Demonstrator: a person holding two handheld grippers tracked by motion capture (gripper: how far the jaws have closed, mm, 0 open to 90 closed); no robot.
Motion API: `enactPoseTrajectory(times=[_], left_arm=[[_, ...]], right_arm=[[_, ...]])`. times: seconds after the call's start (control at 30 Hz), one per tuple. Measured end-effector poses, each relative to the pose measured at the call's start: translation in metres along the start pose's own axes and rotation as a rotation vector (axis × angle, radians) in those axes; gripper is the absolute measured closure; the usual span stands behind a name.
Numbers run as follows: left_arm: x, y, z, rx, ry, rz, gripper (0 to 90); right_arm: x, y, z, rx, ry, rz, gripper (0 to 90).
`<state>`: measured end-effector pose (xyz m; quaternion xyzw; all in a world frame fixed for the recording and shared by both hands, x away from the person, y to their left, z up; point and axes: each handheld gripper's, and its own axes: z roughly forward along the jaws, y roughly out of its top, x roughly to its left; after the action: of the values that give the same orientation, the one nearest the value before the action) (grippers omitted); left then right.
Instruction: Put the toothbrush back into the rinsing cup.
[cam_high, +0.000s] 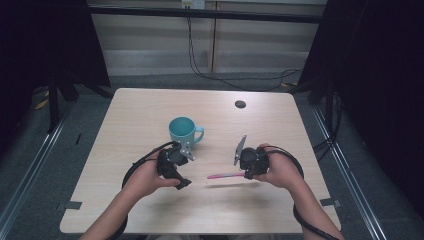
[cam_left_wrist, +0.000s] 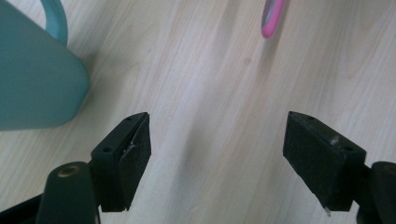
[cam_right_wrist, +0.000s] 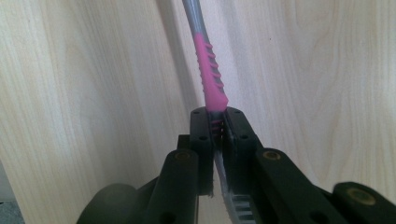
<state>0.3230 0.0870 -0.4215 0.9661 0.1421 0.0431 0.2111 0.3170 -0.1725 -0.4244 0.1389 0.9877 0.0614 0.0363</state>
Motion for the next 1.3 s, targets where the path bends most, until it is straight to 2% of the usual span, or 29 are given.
enactPoseTrajectory(times=[0.03, 0.27, 0.4, 0.5, 0.67, 0.7, 0.8, 0.9, 1.07, 1.2, 1.27, 1.3], left_arm=[[0.0, 0.004, 0.001, 0.007, -0.013, 0.002, 25.1], [-0.004, 0.015, 0.005, 0.022, -0.025, 0.016, 28.2], [-0.005, 0.02, 0.008, 0.029, -0.043, 0.037, 34.1], [-0.006, 0.024, 0.012, 0.028, -0.061, 0.043, 39.5], [-0.008, 0.03, 0.012, 0.015, -0.075, 0.049, 41.9], [-0.009, 0.032, 0.012, 0.021, -0.075, 0.068, 42.9], [-0.01, 0.034, 0.014, 0.01, -0.085, 0.058, 44.5], [-0.012, 0.036, 0.017, 0.015, -0.106, 0.068, 46.1], [-0.013, 0.038, 0.02, 0.016, -0.105, 0.069, 47.4], [-0.011, 0.039, 0.021, 0.022, -0.089, 0.074, 49.7], [-0.011, 0.039, 0.021, 0.01, -0.083, 0.07, 50.2], [-0.011, 0.04, 0.021, 0.015, -0.085, 0.08, 53.0]], right_arm=[[0.0, 0.001, 0.0, -0.01, 0.002, 0.0, 83.5], [0.001, 0.005, 0.001, -0.002, 0.005, -0.005, 83.5], [0.001, 0.006, 0.002, -0.001, 0.008, -0.003, 83.5], [0.001, 0.006, 0.0, -0.006, 0.005, 0.0, 83.5], [-0.001, 0.005, -0.001, -0.005, 0.008, 0.006, 83.5], [-0.001, 0.006, 0.0, -0.002, 0.007, 0.001, 83.5], [0.0, 0.006, 0.002, -0.012, 0.011, -0.005, 83.5], [0.0, 0.008, 0.004, -0.006, 0.011, -0.015, 83.4], [0.0, 0.011, 0.002, -0.02, 0.011, -0.024, 83.5], [0.0, 0.014, -0.003, -0.032, 0.006, -0.034, 83.5], [0.0, 0.015, -0.006, -0.04, 0.004, -0.03, 83.5], [0.0, 0.017, -0.009, -0.048, 0.001, -0.037, 83.5]])
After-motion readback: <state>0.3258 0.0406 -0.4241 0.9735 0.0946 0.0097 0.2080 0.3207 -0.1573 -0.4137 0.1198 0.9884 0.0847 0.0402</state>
